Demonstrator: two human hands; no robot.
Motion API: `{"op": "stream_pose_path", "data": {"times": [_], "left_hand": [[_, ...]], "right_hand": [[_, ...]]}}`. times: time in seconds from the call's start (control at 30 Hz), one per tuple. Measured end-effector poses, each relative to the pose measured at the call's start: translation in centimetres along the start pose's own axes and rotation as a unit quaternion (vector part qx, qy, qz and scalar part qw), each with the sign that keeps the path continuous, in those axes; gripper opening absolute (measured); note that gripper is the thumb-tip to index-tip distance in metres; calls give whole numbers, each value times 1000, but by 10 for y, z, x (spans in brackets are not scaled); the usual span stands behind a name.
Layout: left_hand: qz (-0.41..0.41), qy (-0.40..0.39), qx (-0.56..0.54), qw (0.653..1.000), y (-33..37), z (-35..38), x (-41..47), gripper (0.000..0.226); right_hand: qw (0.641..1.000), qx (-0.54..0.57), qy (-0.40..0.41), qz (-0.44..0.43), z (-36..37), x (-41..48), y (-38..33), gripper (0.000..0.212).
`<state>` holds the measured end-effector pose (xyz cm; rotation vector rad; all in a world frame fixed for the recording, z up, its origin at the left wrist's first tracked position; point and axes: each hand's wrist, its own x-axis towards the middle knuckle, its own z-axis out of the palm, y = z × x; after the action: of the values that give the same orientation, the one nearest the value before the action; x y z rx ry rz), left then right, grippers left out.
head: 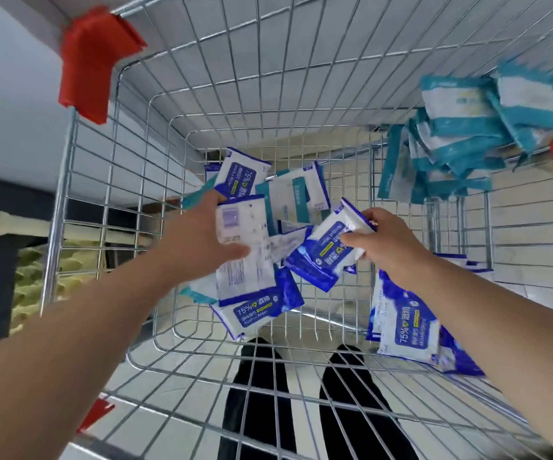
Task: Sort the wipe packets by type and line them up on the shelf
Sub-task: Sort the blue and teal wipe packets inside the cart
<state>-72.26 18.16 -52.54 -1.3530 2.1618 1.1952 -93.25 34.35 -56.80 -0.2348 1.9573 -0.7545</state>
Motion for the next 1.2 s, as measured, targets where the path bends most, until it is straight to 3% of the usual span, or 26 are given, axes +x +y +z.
{"op": "stream_pose_path", "data": {"times": [0.17, 0.27, 0.33, 0.43, 0.5, 0.6, 0.7, 0.77, 0.9, 1.07, 1.2], "left_hand": [[-38, -59, -72, 995, -4, 28, 0, 86], [-79, -90, -54, 991, -5, 41, 8, 102], [-90, -110, -36, 989, -3, 50, 14, 98], [-81, -98, -38, 991, 2, 62, 22, 72], [-77, -97, -34, 992, 7, 70, 24, 71], [-51, -98, -9, 994, 16, 81, 22, 76], [-7, -101, 10, 995, 22, 92, 19, 68], [-20, -104, 18, 994, 24, 95, 17, 66], [-61, -125, 44, 989, 22, 97, 22, 71], [-84, -154, 8, 985, 20, 93, 24, 64], [-87, -123, -86, 985, 31, 73, 18, 68]], "right_hand": [[998, 34, -16, 52, 2, -2, 6, 28], [997, 23, -23, 74, 1, -4, 9, 20], [997, -14, -21, 71, 1, -7, 11, 15], [996, -59, -6, 60, -3, -12, 14, 14], [995, -71, -3, 72, -9, -14, 18, 14], [994, -39, -3, 106, -15, -17, 26, 18], [992, -11, -2, 123, -12, -19, 37, 11], [991, 9, -8, 133, -7, -21, 42, 2], [984, 71, -41, 159, -6, -23, 47, 4], [979, 123, -81, 144, -14, -23, 39, 12], [977, 147, -117, 100, -37, -23, 19, 19]]}}
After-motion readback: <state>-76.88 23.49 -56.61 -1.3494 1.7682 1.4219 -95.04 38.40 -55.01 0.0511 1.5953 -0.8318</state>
